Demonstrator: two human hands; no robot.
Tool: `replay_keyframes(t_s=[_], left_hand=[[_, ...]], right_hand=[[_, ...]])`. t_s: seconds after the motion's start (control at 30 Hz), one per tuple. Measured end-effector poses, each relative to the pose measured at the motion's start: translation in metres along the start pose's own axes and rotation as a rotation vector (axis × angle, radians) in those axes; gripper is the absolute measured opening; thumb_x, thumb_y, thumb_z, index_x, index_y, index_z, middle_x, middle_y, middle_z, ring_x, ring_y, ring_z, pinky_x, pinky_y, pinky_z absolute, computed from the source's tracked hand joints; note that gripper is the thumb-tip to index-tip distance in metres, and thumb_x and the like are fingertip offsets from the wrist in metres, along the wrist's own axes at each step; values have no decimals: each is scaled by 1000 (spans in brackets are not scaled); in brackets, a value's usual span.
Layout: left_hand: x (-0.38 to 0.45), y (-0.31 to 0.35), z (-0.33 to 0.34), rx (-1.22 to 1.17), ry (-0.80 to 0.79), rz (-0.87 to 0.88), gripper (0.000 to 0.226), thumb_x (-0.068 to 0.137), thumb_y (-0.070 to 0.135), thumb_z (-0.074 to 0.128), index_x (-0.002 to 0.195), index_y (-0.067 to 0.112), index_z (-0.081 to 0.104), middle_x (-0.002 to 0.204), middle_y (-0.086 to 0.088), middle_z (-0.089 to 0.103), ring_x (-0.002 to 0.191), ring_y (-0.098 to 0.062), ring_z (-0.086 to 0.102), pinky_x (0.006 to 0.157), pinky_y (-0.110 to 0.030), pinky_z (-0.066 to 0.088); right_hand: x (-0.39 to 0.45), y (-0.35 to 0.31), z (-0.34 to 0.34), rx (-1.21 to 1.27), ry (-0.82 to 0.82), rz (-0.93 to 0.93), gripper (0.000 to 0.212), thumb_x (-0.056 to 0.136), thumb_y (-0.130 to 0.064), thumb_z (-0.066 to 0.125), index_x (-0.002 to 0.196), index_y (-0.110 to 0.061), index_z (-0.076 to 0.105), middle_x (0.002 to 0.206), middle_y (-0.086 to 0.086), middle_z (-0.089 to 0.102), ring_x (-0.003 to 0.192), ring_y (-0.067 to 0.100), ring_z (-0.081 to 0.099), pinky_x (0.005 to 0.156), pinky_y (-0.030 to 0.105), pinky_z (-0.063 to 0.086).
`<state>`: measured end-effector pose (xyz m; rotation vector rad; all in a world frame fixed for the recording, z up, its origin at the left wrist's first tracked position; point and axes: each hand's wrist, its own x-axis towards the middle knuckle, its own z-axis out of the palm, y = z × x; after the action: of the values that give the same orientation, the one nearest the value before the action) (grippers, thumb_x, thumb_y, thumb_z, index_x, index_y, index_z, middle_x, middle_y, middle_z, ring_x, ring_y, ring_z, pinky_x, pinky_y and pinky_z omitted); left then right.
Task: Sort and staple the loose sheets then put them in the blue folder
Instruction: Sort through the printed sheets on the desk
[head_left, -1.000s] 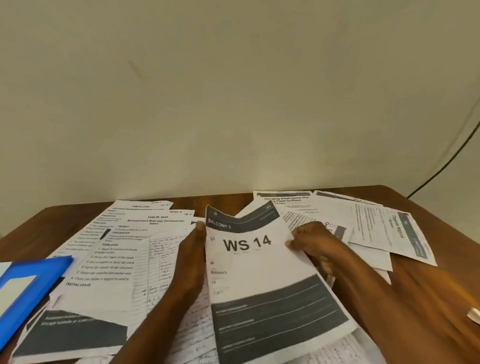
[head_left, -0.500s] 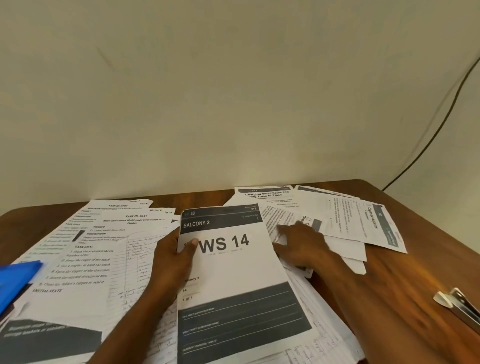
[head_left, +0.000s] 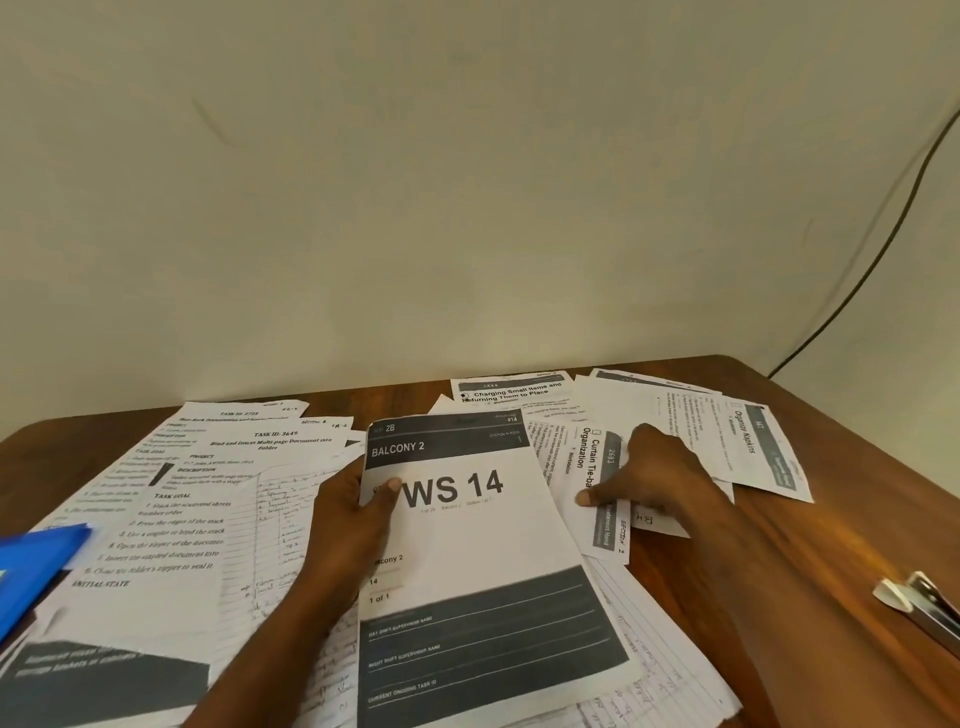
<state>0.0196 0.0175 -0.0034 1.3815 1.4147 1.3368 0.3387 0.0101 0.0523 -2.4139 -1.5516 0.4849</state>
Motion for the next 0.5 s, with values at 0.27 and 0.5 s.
replay_keyframes(t_s=[0.27,0.5], left_hand=[[1,0,0,-14,3,6,12,101,27,65,113,28,66,108,5,77,85,-19,77,69,-34,62],[3,-3,-1,16,-4,5,10,102,30,63,112,28,66,108,6,78,84,-18,77,69,-33,61]], right_hand=[[7,5,-11,464,222,65,52,69,-11,97,111,-14,68,112,10,73,89,25,74,83,47,64],[10,22,-30,325,380,43,11,88,-31,84,84,-27,74,102,3,76,80,24,71,79,47,64]])
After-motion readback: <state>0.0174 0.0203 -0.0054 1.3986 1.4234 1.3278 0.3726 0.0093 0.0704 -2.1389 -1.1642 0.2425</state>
